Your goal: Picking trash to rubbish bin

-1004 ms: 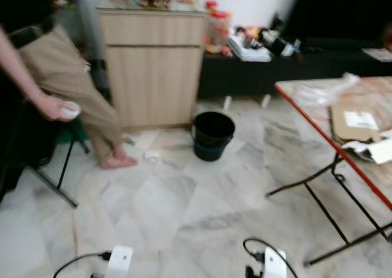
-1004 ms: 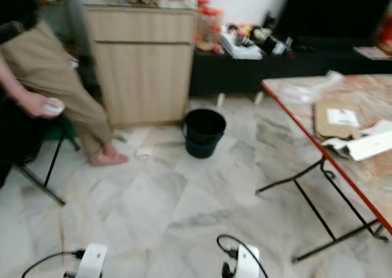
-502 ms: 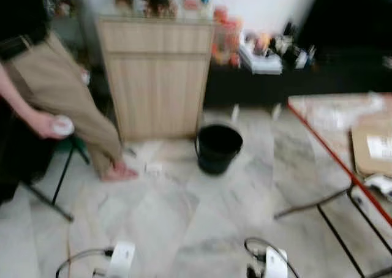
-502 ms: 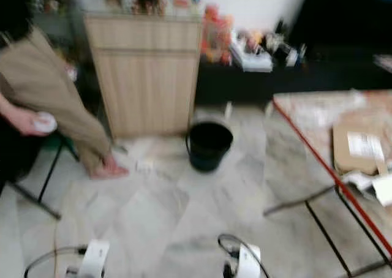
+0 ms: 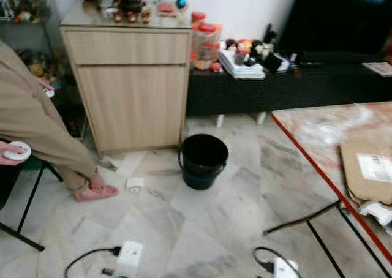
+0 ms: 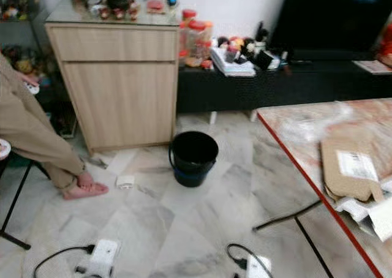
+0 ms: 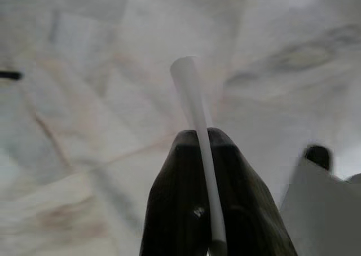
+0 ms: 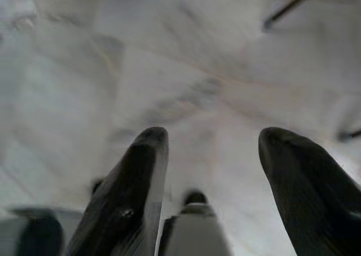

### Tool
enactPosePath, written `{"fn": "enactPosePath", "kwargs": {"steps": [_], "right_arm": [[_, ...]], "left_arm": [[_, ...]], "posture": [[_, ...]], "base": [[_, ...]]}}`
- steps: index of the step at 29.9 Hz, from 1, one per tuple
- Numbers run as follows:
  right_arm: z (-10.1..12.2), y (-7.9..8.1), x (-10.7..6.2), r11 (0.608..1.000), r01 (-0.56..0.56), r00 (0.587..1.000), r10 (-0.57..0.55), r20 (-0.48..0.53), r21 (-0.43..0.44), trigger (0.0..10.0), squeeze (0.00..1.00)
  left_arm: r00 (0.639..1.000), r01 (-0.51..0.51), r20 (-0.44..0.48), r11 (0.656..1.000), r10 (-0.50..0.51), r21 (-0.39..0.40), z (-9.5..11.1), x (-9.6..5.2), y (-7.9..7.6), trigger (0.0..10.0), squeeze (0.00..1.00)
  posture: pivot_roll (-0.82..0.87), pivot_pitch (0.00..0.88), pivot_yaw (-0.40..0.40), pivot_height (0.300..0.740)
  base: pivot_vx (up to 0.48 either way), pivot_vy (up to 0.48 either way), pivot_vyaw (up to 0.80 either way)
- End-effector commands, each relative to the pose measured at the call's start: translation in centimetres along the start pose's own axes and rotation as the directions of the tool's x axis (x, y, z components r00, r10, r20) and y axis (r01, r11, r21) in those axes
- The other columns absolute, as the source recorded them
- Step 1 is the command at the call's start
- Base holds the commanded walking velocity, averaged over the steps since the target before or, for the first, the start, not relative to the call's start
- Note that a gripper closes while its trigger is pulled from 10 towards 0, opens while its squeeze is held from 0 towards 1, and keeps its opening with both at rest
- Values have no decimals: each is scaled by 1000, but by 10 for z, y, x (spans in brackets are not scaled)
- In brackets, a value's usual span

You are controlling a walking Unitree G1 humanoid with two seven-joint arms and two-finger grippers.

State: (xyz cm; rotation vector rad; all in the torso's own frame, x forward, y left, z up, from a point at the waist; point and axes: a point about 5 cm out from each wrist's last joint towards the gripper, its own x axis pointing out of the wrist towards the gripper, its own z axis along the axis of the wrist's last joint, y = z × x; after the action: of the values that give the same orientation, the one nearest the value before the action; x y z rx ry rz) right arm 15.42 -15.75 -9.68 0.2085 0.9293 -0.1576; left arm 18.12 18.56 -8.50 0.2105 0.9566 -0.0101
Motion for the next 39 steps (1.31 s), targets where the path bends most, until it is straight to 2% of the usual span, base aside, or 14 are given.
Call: {"fn": "enactPosePath", "kwargs": {"steps": [1, 5, 10, 12, 13, 14, 15, 22, 25, 30, 32, 33, 35, 39], "right_arm": [[-2, -17, -2, 999, 45, 999, -45, -1, -2, 10000, 0], [1, -15, -2, 999, 23, 1000, -22, 21, -23, 10000, 0], [4, -16, -2, 999, 41, 997, -40, 68, -16, 10000, 0], [54, -36, 4, 997, 44, 981, -31, 190, -62, 10000, 0], [86, -41, 5, 992, 12, 963, 23, 269, -128, 10000, 0], [86, -41, 5, 992, 12, 963, 23, 269, -128, 10000, 0], [101, -34, 4, 980, -33, 943, 95, 320, -195, 10000, 0], [121, -20, 3, 961, -90, 899, 191, 394, -261, 10000, 0], [123, -17, 3, 955, -101, 901, 207, 381, -279, 10000, 0], [113, -22, 5, 965, -60, 930, 147, 337, -254, 10000, 0], [90, -36, 8, 974, 24, 975, 27, 220, -226, 10000, 0], [69, -43, 7, 978, 55, 992, -31, 121, -202, 10000, 0], [53, -41, 6, 979, 22, 998, -8, 68, -203, 10000, 0], [45, -43, 5, 980, 23, 999, -16, 38, -200, 10000, 0]], "left_arm": [[999, 31, 16, 1000, -31, 4, 7, 1, -13, 10000, 0], [999, 27, 18, 1000, -27, 8, 7, 1, -11, 10000, 0], [992, -2, 123, 1000, 2, 1, 29, 3, -4, 10000, 0], [982, -13, 186, 1000, 16, -19, 44, 3, -2, 10000, 0], [972, -12, 235, 999, 19, -30, 57, 3, -1, 10000, 0], [972, -12, 235, 999, 19, -30, 57, 3, -1, 10000, 0], [958, -9, 287, 999, 19, -35, 69, 3, -2, 10000, 0], [927, 14, 376, 1000, -7, -16, 91, 1, -7, 10000, 0], [927, 19, 374, 1000, -13, -14, 91, 1, -10, 10000, 0], [945, 20, 326, 1000, -13, -16, 78, 2, -11, 10000, 0], [963, 9, 269, 1000, -6, -12, 62, 3, -10, 10000, 0], [980, -5, 200, 1000, 6, -5, 44, 3, -8, 10000, 0], [991, -13, 131, 1000, 12, 0, 25, 2, -7, 10000, 0], [996, -12, 83, 1000, 12, 2, 10, 0, -7, 10000, 0]], "posture": [[166, 0, -117, 740], [169, 0, -117, 740], [166, 0, -123, 740], [166, 0, -123, 740], [166, 0, -123, 740], [166, 0, -123, 740], [166, 0, -123, 740], [159, 0, -122, 740], [159, 0, -122, 740], [159, 0, -122, 740], [162, 0, -126, 740], [162, 0, -126, 740], [174, 0, -132, 740], [174, 0, -134, 740]], "base": [[416, 0, 0], [416, 0, 0], [416, 0, 0], [416, 0, 0], [416, 0, 0], [416, 0, 0], [416, 0, 0], [416, 0, 0], [414, 0, 0], [416, 0, 0], [398, 0, 0], [386, 0, 0], [182, 0, 0], [74, 0, 0]]}}
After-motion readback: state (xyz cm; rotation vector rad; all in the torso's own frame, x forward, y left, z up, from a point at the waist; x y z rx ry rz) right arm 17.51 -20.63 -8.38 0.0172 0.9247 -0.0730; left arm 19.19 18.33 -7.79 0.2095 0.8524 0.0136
